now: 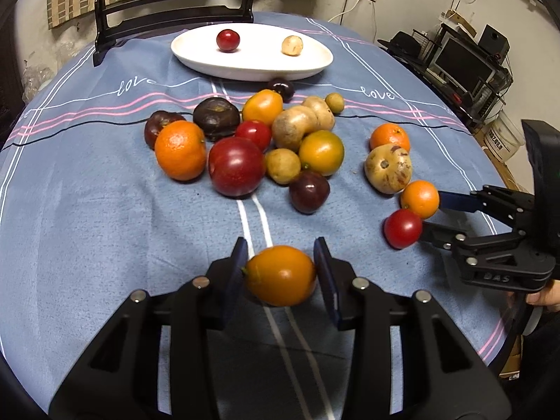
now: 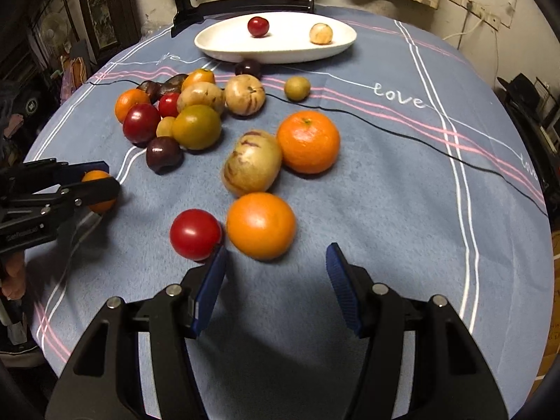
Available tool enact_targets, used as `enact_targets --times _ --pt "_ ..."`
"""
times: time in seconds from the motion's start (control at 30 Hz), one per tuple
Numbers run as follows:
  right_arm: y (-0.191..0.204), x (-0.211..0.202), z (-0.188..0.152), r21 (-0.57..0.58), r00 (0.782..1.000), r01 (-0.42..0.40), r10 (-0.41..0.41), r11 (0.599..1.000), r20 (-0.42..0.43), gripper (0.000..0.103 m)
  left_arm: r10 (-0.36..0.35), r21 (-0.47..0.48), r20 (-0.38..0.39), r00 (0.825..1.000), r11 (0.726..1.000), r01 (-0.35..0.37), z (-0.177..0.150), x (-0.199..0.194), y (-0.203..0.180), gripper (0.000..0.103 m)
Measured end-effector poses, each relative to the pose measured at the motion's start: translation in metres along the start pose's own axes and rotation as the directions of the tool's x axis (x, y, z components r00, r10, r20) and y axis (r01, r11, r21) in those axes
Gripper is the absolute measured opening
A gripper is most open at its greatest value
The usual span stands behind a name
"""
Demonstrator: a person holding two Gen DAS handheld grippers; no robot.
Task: Organize fruits
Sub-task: 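Grasp an orange-yellow fruit with the left tool while the right tool grasps a mandarin orange, then carry both orange fruits onto the white plate and open both tools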
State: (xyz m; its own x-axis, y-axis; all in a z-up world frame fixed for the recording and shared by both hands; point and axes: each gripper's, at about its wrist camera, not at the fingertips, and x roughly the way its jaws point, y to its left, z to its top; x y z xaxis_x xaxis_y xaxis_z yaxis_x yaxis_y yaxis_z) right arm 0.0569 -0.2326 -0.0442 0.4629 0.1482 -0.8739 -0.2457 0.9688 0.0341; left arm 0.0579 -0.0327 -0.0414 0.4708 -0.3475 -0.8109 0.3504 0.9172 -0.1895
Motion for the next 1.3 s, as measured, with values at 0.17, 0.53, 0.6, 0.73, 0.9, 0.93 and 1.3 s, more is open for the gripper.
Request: enact_targets --times 0.17,0.53,0.6,0.73,0.9,0.93,1.3 --pt "0.01 0.005 0.008 -0.041 1.0 0.011 -0.01 0.999 0.028 0.06 0.006 -0.005 0.002 1.0 1.0 -0.006 -0.001 -0.002 0.002 0.039" --pt "0.014 0.01 0.012 -0.022 0.999 0.026 -0.025 0.999 0.025 0.041 0.004 -0.012 0.005 1.0 1.0 -0.004 0.0 -0.003 0.004 0.037" --pt "0.013 0.008 0.012 -0.014 0.999 0.025 -0.025 1.0 0.027 0.04 0.003 -0.011 0.005 1.0 1.0 -0.003 0.0 -0.003 0.004 0.037" --pt "0.012 0.004 0.008 -0.009 0.999 0.019 -0.019 1.0 0.032 0.04 0.004 -0.011 0.008 1.0 1.0 -0.004 -0.001 -0.004 0.004 0.037" --pt "0.007 -0.002 0.001 0.005 0.999 0.018 -0.018 1.0 0.04 0.04 0.007 -0.006 0.015 1.0 1.0 -0.007 -0.001 -0.005 0.003 0.036" --pt "0.006 -0.002 0.001 0.007 0.999 0.019 -0.019 1.0 0.039 0.04 0.008 -0.003 0.016 1.0 1.0 -0.008 -0.002 -0.005 0.003 0.037" --pt "0.004 -0.002 -0.001 0.012 0.999 0.017 -0.017 1.0 0.038 0.04 0.038 0.012 -0.007 0.999 0.999 -0.038 -0.016 -0.001 0.008 0.052"
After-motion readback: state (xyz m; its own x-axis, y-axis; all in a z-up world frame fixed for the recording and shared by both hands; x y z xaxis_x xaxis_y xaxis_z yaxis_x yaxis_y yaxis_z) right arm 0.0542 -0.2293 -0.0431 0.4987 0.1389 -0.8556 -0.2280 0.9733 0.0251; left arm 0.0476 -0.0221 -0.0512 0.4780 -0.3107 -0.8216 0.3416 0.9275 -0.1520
